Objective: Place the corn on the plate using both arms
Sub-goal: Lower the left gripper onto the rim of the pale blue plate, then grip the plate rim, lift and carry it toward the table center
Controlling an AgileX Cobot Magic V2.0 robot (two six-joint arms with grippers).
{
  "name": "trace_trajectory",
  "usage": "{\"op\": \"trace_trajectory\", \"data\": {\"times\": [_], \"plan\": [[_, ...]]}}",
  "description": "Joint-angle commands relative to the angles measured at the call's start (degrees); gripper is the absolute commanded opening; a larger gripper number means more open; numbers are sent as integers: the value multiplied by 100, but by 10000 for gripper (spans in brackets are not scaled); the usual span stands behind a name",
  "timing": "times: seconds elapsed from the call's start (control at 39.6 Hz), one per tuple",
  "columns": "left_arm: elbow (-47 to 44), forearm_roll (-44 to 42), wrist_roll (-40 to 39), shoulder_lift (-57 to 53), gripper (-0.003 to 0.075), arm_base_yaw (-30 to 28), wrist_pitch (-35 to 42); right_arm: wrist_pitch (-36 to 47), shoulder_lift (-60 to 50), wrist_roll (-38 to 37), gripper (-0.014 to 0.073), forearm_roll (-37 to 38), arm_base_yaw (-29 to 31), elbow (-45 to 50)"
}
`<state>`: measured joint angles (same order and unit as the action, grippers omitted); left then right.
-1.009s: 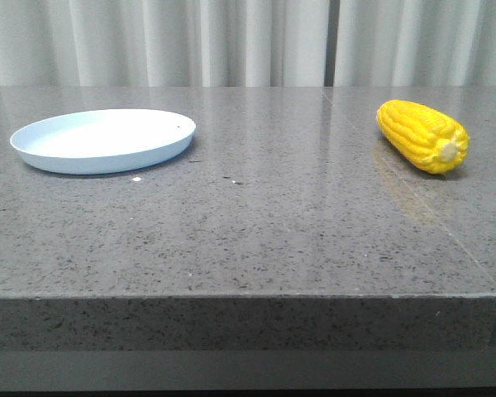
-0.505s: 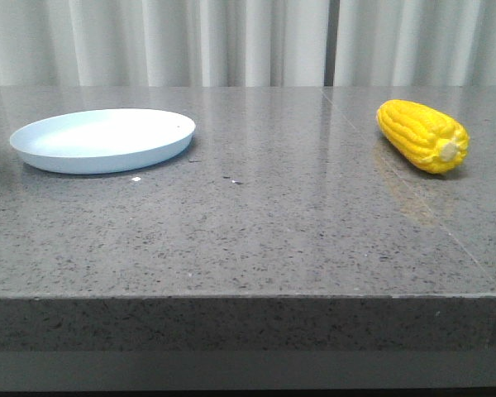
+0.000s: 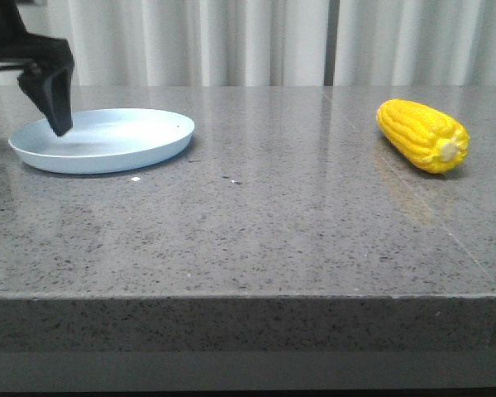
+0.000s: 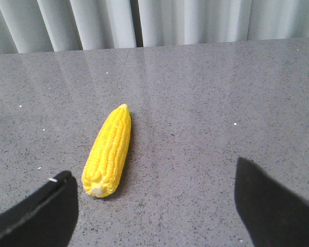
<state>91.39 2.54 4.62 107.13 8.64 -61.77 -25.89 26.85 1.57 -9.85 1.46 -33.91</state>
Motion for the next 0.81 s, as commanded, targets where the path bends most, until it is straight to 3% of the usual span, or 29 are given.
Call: {"op": "trace_trajectory", "data": {"times": [0.0,0.48,0.66,0.78], "plan": [[229,45,-12,-149,580,25,80,417,32,39,641,-29,39,-205],[229,54,-12,-87,-14,25,152,417,32,39,641,-29,39,-205],[229,88,-12,-87,-20,25,179,417,32,39,641,-29,39,-205],[423,643,-12,-175,-20,25,201,417,32,39,641,-29,39,-205]]}}
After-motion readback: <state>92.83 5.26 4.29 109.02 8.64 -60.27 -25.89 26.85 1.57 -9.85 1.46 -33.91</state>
